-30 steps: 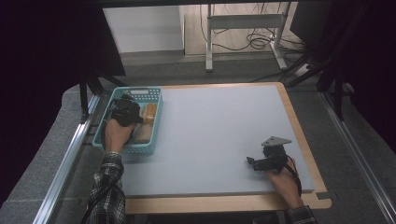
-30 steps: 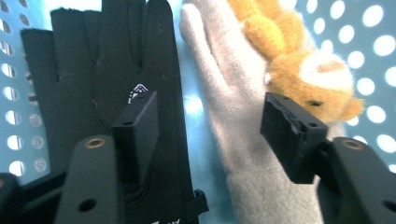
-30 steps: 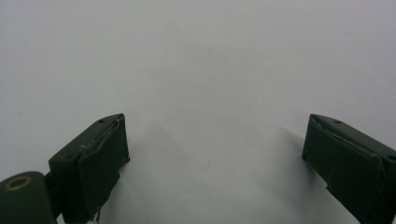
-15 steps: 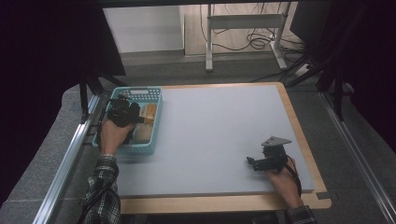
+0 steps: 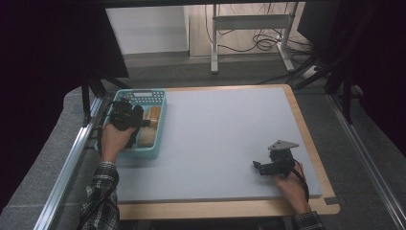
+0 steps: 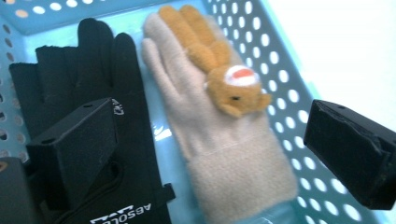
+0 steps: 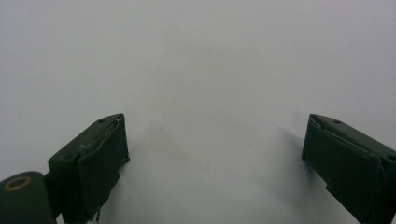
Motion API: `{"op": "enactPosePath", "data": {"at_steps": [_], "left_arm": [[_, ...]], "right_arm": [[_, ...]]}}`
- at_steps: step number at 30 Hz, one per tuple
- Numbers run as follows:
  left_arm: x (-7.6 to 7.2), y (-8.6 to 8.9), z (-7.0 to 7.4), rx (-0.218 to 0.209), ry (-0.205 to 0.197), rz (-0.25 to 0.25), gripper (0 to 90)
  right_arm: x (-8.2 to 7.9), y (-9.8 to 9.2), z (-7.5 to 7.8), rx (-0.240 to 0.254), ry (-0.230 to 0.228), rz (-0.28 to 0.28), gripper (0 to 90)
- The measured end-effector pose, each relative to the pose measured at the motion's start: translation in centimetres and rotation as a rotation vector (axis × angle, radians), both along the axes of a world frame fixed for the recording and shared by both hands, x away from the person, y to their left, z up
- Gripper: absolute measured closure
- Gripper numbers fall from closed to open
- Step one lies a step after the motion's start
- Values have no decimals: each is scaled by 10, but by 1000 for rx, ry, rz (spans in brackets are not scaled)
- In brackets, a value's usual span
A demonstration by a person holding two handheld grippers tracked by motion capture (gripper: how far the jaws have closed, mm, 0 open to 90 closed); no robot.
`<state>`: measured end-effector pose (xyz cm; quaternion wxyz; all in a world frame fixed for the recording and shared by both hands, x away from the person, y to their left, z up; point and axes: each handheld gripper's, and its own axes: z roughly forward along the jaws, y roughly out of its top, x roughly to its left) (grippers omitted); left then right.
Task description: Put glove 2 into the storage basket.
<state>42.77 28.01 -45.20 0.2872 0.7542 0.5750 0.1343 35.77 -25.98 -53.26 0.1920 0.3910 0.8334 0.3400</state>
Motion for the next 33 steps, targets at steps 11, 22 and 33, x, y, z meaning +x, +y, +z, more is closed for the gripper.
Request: {"op": "enactPosePath", "data": {"at_steps": [11, 22, 33], "left_arm": [[-9, -13, 10, -11, -33, -53, 28], [-17, -29, 17, 21, -65, -106, 23], [-27, -46, 21, 11, -90, -164, 22]], "right_arm": [[0, 0, 0, -1, -1, 1, 66], [0, 0, 0, -1, -1, 1, 66], [0, 0, 0, -2, -2, 0, 66]]}}
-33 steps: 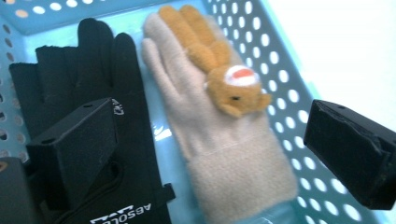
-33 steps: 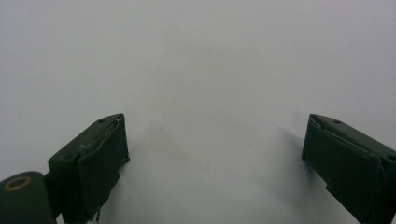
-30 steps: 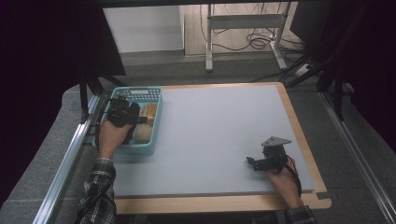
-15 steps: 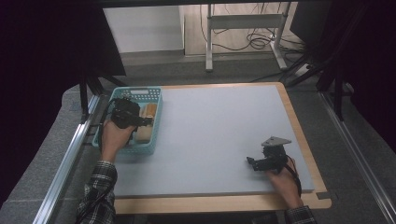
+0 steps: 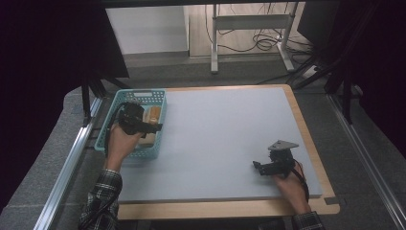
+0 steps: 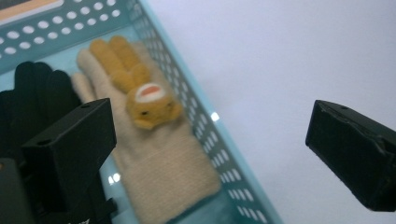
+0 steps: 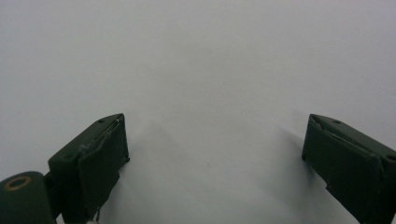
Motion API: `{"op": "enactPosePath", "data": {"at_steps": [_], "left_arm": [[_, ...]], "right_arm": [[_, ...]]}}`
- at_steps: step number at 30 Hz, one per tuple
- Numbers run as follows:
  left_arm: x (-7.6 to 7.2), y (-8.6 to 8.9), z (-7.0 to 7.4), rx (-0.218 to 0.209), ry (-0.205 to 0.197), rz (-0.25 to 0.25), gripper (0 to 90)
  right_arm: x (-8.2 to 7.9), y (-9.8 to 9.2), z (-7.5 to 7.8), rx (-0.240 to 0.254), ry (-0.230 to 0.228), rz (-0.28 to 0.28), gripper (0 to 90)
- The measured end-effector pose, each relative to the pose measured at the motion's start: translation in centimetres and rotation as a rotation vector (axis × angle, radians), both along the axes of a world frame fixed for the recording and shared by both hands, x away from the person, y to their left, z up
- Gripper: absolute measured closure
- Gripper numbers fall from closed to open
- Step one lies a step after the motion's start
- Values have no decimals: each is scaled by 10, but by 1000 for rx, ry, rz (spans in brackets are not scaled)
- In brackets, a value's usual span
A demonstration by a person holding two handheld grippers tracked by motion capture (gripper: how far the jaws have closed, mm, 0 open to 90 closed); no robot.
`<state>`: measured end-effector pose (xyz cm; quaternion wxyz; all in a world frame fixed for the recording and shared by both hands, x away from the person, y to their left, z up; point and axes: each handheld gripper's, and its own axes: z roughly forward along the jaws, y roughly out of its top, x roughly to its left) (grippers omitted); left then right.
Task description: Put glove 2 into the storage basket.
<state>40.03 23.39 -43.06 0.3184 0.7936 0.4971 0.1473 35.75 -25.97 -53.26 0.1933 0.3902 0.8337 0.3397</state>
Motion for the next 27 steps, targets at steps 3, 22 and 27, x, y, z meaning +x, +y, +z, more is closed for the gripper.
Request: {"op": "enactPosePath", "data": {"at_steps": [3, 22, 27], "left_arm": [[-3, -6, 1, -4, -9, -22, 22], [-19, -46, -5, -36, -54, -127, 20], [-27, -61, -11, -56, -69, -169, 19]], "right_arm": [[0, 0, 0, -1, 0, 1, 66], [0, 0, 0, 0, 0, 0, 66], [0, 0, 0, 0, 0, 0, 66]]}}
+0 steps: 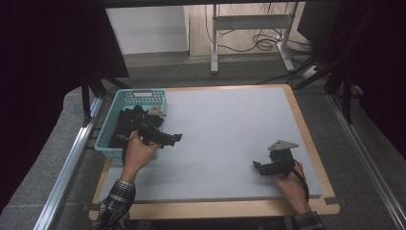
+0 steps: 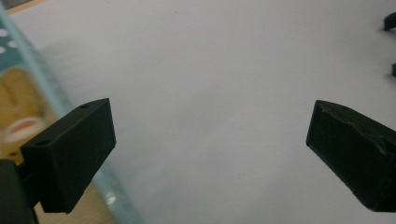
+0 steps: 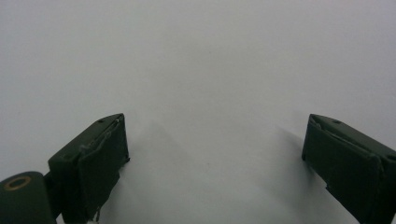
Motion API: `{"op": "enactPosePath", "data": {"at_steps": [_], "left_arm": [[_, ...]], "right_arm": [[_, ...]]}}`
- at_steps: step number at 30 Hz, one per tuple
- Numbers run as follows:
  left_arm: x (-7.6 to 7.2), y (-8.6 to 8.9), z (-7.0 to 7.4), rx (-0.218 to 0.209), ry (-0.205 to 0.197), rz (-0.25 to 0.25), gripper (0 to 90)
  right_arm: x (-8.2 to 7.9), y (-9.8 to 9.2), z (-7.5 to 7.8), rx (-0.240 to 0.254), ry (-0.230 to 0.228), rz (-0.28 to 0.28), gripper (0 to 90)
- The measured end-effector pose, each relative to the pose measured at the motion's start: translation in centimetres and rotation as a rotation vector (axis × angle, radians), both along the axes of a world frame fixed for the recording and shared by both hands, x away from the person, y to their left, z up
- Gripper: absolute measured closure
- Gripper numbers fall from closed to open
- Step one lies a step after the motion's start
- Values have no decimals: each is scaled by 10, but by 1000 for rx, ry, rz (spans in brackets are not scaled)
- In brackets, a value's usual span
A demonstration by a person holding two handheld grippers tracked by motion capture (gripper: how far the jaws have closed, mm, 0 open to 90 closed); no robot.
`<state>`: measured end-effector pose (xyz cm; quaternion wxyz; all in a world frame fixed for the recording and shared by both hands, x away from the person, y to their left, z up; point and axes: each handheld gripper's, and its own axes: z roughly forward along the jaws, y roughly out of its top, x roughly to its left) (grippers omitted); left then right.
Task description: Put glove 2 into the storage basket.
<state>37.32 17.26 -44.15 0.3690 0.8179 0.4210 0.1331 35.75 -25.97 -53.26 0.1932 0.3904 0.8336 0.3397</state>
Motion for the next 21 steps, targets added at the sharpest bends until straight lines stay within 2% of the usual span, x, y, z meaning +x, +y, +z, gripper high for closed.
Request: {"op": "enactPosePath", "data": {"at_steps": [5, 12, 21], "left_arm": [[-7, -14, -8, -4, -12, -42, 12], [-19, -31, -29, -21, -9, -93, 0], [-29, -42, -56, -16, -1, -134, 0]], "right_arm": [[0, 0, 0, 0, 0, 0, 66], [0, 0, 0, -1, -1, 0, 66], [0, 0, 0, -1, -1, 1, 66]]}}
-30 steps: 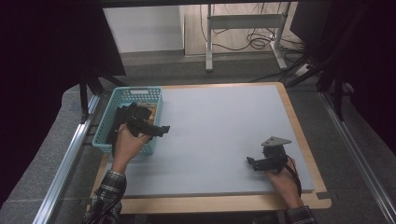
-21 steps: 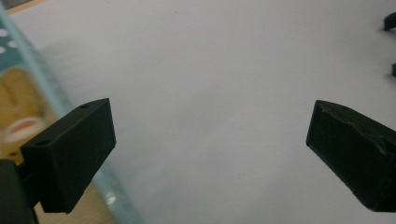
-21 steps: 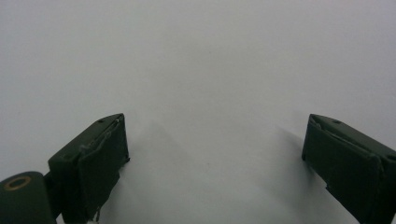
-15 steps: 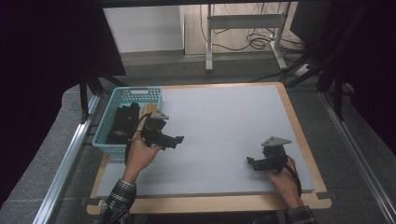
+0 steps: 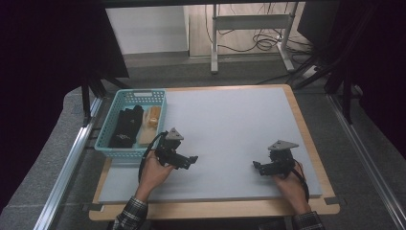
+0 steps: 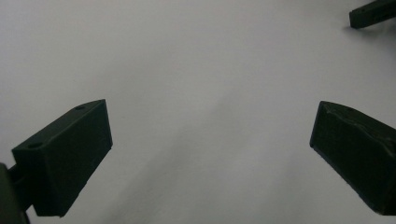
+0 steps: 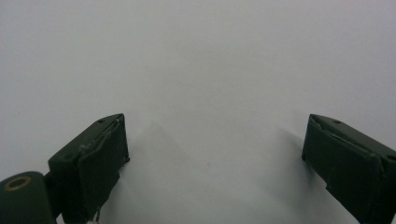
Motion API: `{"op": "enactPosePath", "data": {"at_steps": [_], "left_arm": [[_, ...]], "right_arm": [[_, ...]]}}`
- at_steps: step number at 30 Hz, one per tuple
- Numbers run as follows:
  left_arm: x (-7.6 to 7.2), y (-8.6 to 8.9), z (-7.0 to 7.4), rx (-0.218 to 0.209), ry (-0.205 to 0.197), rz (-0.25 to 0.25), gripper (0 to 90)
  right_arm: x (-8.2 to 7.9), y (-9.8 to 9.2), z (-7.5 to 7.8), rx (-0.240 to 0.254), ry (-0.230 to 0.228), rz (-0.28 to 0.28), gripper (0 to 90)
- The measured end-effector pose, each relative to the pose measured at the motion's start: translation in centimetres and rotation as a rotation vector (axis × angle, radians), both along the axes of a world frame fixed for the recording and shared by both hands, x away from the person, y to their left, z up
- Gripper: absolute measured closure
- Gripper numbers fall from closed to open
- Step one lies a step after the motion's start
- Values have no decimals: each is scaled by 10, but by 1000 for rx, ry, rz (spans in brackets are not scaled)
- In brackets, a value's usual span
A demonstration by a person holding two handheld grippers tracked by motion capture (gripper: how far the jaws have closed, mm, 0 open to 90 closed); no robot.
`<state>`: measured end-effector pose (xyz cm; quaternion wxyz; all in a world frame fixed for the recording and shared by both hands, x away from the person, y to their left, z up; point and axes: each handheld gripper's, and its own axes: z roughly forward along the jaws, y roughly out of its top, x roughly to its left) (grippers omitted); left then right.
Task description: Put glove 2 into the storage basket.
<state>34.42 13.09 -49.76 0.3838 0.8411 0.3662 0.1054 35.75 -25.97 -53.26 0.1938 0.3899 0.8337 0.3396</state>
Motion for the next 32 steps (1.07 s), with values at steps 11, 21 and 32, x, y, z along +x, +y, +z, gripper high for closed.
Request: {"op": "enactPosePath", "data": {"at_steps": [11, 21, 32], "left_arm": [[-11, -3, -30, 29, 7, -9, 0], [-19, -4, -50, 78, -1, 3, 0], [-20, -5, -51, 92, -9, 6, 0]], "right_arm": [[0, 0, 0, 0, 0, 0, 66], [0, 0, 0, 0, -1, 0, 66], [0, 0, 0, 1, 2, -1, 66]]}}
